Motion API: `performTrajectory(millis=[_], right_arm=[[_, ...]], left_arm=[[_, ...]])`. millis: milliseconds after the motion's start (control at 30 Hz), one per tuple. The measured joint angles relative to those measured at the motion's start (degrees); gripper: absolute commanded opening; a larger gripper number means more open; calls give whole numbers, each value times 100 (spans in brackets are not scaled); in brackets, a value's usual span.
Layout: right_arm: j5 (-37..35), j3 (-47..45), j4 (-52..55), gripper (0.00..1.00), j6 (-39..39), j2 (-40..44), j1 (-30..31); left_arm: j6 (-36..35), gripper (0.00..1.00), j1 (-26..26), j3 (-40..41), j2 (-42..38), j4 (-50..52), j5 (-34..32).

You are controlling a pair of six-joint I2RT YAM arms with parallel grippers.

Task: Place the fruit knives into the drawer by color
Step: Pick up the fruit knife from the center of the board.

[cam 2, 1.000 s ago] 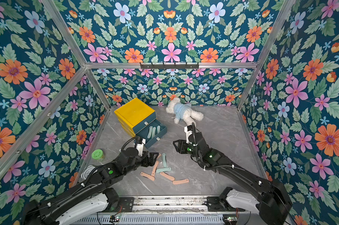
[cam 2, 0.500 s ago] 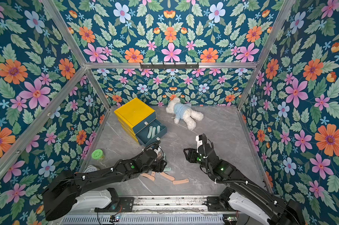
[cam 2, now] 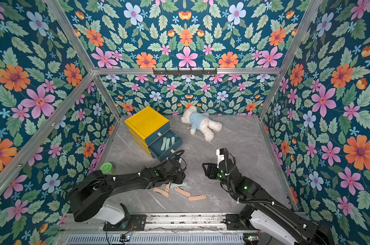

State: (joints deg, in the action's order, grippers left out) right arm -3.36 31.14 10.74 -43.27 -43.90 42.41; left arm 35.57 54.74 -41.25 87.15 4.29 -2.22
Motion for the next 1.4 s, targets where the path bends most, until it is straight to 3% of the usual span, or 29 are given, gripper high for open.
performTrajectory(millis=[633, 933, 1167, 1400], right_arm=[[-160, -22, 275, 58, 26, 505, 0], [-190, 9, 278, 58, 63, 498, 0], [-214, 68, 286, 58, 111, 470, 0], [-219, 72, 286, 58, 129, 476, 0]], left_arm=[[-404, 44, -13, -560, 863, 190, -280], [-844, 44, 271, -898, 1121, 455, -299], [-1025, 44, 435, -1069, 1362, 734, -704], [-992, 32, 623, -1213, 1631, 577, -1161]])
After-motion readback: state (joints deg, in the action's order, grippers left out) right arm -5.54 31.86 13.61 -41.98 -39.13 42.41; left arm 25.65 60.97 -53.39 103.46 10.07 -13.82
